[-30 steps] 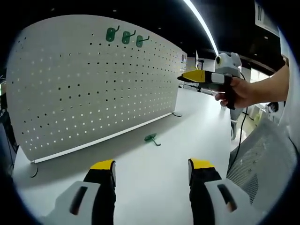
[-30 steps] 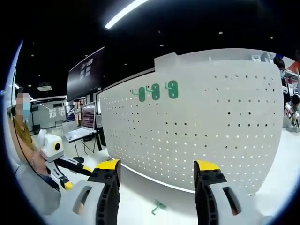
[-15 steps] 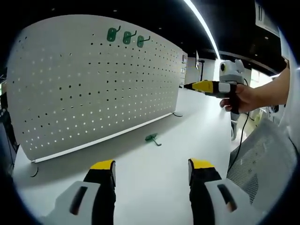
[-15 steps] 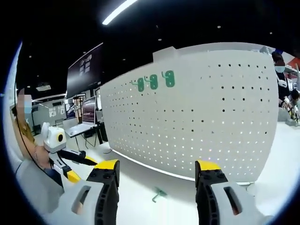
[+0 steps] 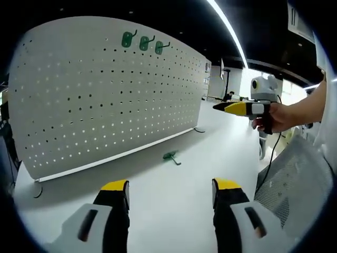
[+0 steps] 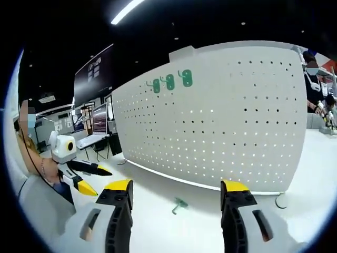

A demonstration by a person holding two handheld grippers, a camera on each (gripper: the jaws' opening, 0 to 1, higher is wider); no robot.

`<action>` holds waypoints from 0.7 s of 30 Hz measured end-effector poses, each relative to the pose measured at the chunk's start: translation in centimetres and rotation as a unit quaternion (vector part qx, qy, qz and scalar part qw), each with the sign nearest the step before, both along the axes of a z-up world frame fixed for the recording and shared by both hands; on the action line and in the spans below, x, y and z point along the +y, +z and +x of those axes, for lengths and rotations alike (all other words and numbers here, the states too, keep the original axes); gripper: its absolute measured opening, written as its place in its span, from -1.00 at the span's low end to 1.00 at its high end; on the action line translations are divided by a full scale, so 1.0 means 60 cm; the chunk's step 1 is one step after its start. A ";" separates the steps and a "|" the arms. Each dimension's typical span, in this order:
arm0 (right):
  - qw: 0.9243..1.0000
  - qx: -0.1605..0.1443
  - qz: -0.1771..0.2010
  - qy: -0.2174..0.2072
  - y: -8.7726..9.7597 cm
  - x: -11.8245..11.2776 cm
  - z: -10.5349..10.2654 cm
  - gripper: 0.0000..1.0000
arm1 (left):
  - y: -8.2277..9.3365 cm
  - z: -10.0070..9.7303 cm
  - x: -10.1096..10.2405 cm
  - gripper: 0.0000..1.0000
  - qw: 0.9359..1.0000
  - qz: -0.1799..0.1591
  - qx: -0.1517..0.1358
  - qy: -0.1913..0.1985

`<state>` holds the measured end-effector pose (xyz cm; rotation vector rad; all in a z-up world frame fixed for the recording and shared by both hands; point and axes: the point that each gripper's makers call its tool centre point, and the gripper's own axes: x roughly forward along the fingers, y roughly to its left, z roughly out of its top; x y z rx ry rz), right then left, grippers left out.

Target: Insert the hook assembly into the mounting plate slot until the hook locks in place.

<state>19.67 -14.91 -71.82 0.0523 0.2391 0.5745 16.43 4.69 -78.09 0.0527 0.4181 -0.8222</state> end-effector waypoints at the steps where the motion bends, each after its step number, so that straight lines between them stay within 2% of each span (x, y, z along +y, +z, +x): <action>1: 1.000 0.000 -0.001 0.000 -0.002 -0.001 -0.002 0.30 | 0.000 0.000 0.000 0.31 1.000 0.001 0.000 0.000; 21: 0.999 0.046 -0.025 0.009 -0.053 -0.015 -0.045 0.33 | -0.003 0.001 0.001 0.33 1.000 0.000 0.003 0.000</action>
